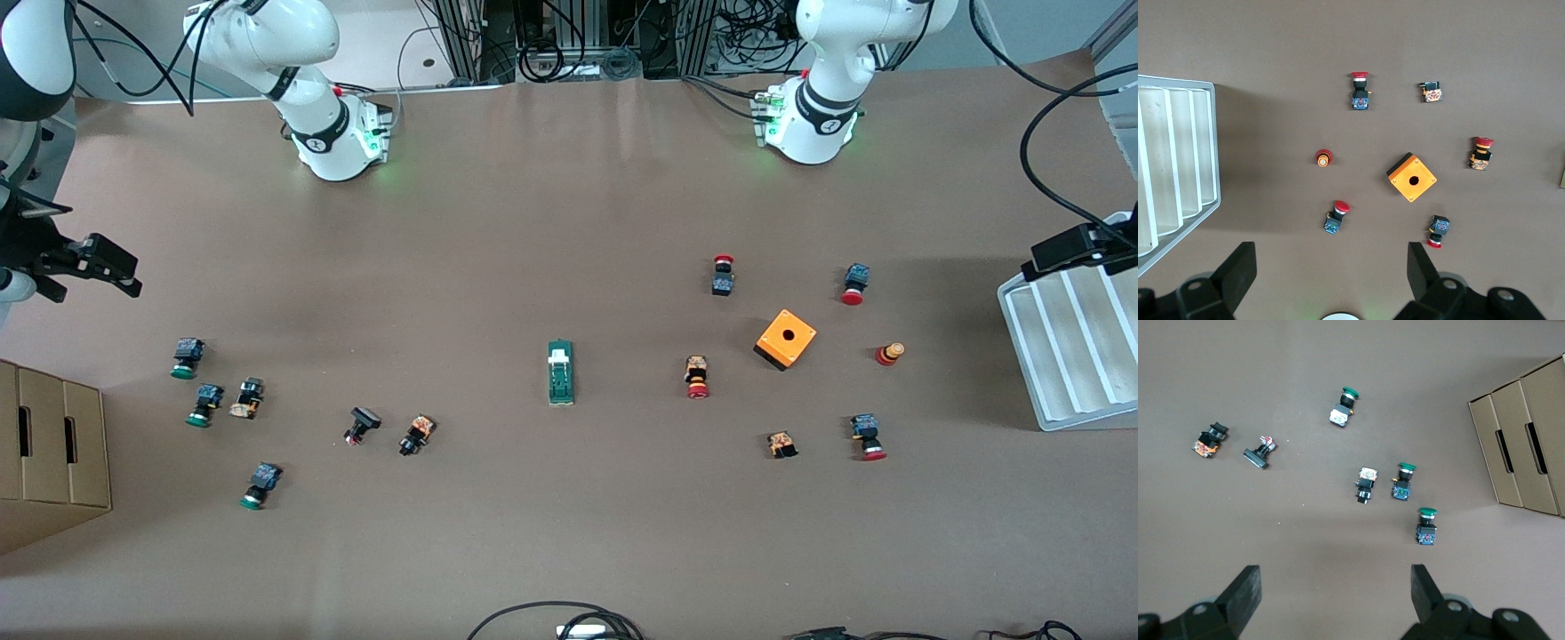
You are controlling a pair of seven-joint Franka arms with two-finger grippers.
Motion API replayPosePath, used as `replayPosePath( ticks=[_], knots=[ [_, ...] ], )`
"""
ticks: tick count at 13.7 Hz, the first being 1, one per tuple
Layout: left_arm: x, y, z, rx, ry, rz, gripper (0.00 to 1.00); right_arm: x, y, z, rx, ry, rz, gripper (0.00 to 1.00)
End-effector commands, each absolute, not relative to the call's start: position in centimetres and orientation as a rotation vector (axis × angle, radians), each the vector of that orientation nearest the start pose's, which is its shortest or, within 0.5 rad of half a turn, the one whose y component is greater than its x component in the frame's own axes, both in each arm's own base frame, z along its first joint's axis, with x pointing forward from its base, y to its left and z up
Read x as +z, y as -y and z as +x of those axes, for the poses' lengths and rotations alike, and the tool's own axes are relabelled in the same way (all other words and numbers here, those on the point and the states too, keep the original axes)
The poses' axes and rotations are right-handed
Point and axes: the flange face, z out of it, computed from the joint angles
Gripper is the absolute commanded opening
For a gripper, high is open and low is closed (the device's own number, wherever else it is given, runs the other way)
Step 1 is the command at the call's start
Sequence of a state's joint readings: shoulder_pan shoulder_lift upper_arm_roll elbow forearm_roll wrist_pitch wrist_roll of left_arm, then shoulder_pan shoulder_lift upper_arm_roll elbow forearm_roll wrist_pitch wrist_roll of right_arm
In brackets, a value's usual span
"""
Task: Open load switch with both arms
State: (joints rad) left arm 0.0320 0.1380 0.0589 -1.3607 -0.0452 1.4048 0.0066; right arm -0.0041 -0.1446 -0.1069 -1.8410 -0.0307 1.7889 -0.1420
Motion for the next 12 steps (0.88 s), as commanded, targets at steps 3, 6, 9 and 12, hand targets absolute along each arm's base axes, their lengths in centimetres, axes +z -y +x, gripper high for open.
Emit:
replayPosePath(
  ticks=[3,6,9,12],
  knots=[
    [63.4,-4.2,57.2,0.158,0.095,-3.166,1.0,59.4,6.3,51.5,-0.162,0.08,-3.161,1.0],
    [63.5,-4.1,57.1,0.165,0.094,-3.174,1.0,59.4,6.3,51.5,-0.16,0.08,-3.161,1.0],
    [63.5,-3.2,57.2,0.153,0.068,-3.174,1.0,59.4,6.3,51.6,-0.165,0.08,-3.161,1.0],
    [63.6,-3.2,57.3,0.146,0.069,-3.182,1.0,59.4,6.3,51.5,-0.16,0.08,-3.161,1.0]
  ],
)
